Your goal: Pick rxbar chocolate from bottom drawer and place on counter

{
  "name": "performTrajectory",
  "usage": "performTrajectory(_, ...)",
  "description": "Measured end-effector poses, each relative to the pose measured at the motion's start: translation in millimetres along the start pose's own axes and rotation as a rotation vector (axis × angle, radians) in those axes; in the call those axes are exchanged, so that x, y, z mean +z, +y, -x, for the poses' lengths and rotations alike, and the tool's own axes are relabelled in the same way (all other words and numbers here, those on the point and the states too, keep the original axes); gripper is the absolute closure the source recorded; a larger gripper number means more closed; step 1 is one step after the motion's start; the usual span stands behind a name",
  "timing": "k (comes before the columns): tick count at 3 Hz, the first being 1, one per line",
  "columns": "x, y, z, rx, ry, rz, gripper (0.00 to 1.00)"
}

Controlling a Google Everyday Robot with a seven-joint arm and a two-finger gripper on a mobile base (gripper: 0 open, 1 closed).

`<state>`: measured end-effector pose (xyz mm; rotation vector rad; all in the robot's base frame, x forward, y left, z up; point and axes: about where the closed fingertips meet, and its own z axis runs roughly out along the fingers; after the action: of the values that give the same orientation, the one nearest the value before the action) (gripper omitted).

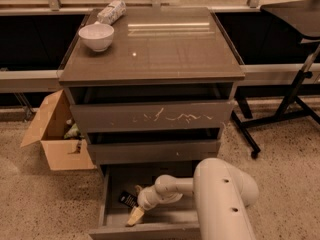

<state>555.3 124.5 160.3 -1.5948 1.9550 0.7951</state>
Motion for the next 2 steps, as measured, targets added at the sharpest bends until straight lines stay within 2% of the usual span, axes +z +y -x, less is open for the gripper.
performTrajectory(2,-28.0,-37.4,-13.7,0.003,-0.063,-0.073,0.0)
